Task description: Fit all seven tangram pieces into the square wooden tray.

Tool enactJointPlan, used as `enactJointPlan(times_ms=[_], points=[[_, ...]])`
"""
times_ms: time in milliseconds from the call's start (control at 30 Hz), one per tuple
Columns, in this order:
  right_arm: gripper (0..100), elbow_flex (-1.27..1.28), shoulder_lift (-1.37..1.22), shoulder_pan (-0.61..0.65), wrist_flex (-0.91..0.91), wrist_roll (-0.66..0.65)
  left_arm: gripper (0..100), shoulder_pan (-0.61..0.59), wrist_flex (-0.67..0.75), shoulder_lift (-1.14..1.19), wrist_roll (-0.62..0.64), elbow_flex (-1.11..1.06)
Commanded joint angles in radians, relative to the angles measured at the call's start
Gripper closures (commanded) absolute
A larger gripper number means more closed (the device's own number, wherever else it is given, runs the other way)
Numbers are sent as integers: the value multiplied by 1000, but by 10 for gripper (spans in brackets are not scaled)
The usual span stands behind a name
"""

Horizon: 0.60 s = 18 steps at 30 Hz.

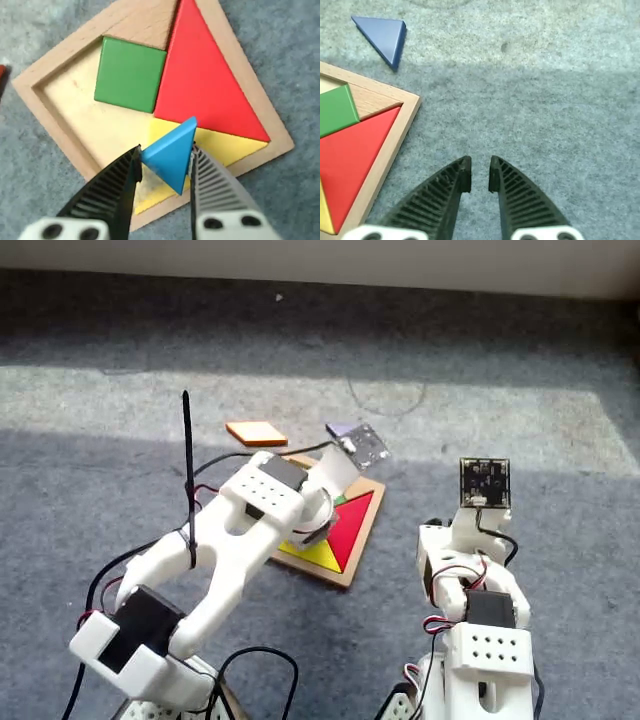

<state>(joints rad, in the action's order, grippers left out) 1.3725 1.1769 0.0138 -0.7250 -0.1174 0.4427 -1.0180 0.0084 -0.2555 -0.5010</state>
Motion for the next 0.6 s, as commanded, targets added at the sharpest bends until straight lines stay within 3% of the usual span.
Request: enactJointPlan(times_ms=[0,133,333,567], points=[[921,-2,15,-12,21,-11,925,-12,11,-4,-350,50],[921,-2,15,-12,21,-12,754,-13,-63,-5,-468,68],[921,-2,15,-12,21,-14,767,-15,-152,-4,-557,179],[921,-2,15,-12,21,-15,803,-62,-319,-15,-440,257]])
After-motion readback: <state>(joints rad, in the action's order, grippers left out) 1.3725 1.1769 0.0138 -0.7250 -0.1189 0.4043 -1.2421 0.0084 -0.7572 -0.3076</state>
